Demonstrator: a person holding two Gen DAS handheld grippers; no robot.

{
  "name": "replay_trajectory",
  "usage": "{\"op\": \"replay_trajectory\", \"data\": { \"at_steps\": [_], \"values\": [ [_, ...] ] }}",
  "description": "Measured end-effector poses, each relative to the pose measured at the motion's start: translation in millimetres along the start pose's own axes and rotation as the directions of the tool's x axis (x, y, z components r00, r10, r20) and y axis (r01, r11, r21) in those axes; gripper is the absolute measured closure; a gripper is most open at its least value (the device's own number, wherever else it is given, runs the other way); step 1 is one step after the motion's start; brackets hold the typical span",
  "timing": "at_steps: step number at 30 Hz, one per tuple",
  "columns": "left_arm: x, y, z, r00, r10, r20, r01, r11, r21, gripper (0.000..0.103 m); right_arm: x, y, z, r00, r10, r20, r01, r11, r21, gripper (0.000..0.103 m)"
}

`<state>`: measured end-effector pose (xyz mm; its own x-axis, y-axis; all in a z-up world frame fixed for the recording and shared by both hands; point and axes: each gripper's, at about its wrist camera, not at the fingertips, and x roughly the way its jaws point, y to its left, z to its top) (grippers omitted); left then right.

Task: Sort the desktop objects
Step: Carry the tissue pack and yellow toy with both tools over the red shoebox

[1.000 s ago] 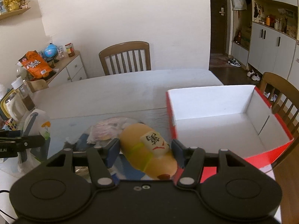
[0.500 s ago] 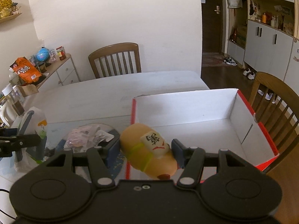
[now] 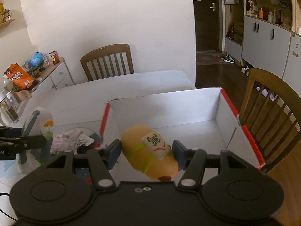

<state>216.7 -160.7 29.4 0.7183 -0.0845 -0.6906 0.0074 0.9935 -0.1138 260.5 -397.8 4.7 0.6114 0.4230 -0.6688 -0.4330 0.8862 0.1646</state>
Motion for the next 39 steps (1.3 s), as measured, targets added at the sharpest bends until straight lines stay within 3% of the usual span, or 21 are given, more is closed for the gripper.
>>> {"op": "replay_trajectory", "data": {
  "at_steps": [12, 24, 32, 39],
  "values": [
    [43, -42, 16, 0.997, -0.06, -0.043, 0.063, 0.995, 0.077, 0.034, 9, -35, 3, 1.0, -0.02, -0.007, 0.021, 1.0, 0.013, 0.043],
    [83, -67, 36, 0.992, -0.1, -0.071, 0.11, 0.982, 0.151, 0.034, 26, -50, 2, 0.999, -0.033, -0.034, 0.032, 0.998, -0.048, 0.043],
    [123, -88, 43, 0.98, -0.132, -0.146, 0.163, 0.961, 0.225, 0.034, 45, -57, 1, 0.997, -0.044, -0.07, 0.036, 0.993, -0.113, 0.043],
    [158, -99, 35, 0.962, -0.119, -0.244, 0.183, 0.947, 0.262, 0.034, 68, -65, -2, 0.989, -0.043, -0.142, 0.021, 0.989, -0.15, 0.043]
  ]
}}
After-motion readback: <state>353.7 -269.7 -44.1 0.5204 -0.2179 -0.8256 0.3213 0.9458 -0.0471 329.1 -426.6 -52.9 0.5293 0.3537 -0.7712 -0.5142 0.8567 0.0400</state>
